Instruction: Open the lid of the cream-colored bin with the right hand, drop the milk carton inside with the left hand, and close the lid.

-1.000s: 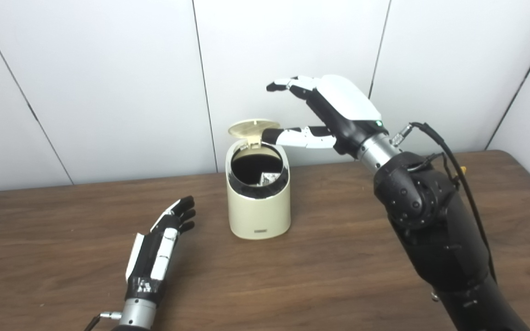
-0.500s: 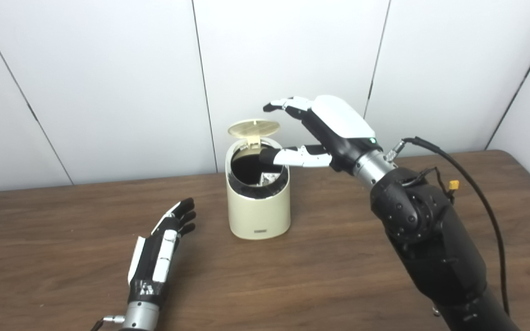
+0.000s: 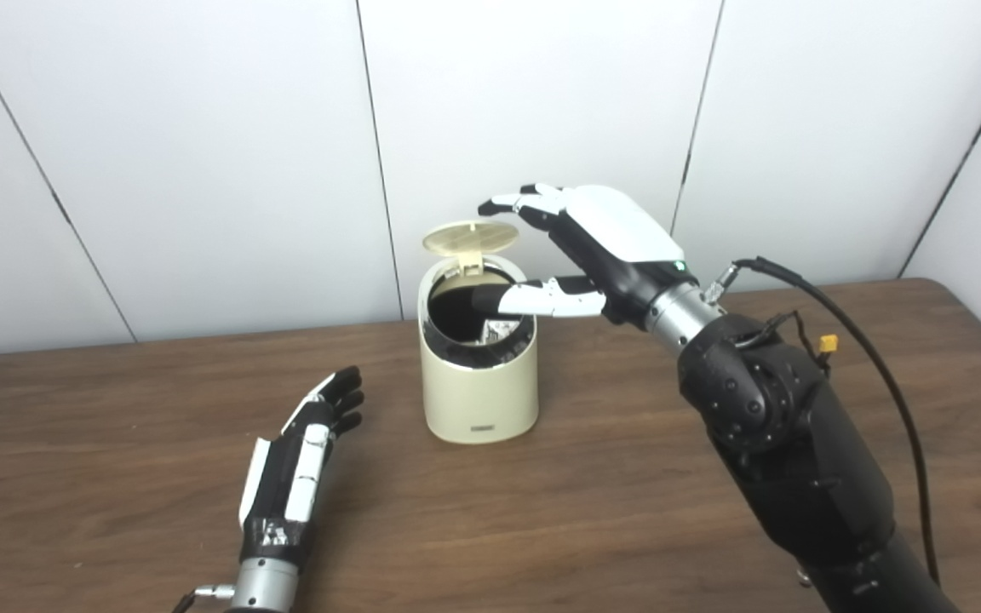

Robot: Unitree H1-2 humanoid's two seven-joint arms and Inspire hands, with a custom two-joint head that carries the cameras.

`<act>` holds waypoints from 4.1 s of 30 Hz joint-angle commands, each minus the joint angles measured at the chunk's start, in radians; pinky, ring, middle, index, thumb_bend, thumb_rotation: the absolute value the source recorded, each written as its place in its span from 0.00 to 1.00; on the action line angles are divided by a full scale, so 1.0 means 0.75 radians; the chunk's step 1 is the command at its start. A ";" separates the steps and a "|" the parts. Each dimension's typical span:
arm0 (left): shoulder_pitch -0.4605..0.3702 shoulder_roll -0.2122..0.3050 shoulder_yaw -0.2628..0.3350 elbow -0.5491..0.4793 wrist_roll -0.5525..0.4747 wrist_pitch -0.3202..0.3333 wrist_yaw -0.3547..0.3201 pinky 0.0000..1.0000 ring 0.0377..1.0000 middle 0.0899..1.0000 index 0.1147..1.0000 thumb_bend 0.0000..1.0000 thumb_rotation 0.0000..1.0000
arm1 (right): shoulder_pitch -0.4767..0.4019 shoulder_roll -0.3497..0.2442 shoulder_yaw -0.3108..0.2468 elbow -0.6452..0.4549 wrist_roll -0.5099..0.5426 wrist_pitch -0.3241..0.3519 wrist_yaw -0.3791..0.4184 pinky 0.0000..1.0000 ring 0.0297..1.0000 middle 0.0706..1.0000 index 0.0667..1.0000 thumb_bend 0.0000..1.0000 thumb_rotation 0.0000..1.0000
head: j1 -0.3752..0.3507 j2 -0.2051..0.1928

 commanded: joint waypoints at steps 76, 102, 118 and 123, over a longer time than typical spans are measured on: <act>0.006 -0.030 -0.006 -0.152 0.072 0.034 0.054 0.85 0.87 0.84 0.85 0.56 0.92 | 0.064 0.066 0.044 0.126 0.038 -0.100 -0.063 0.93 0.92 0.80 0.80 0.79 0.95 | 0.045 0.072; 0.006 -0.030 -0.012 -0.212 0.074 0.094 0.054 0.86 0.87 0.84 0.85 0.59 0.92 | 0.222 -0.017 0.180 0.084 -0.213 -0.262 -0.080 1.00 0.93 0.82 0.80 0.81 0.90 | 0.049 0.130; 0.015 -0.028 -0.008 -0.265 0.056 0.158 0.049 0.87 0.88 0.85 0.86 0.62 0.92 | 0.258 0.048 0.131 0.180 -0.155 -0.136 -0.026 1.00 0.93 0.81 0.81 0.81 0.90 | 0.047 0.146; 0.018 -0.024 -0.007 -0.271 0.054 0.168 0.046 0.88 0.88 0.85 0.85 0.62 0.91 | 0.271 0.073 0.100 0.223 -0.107 -0.128 -0.062 0.97 0.92 0.81 0.80 0.80 0.91 | 0.043 0.150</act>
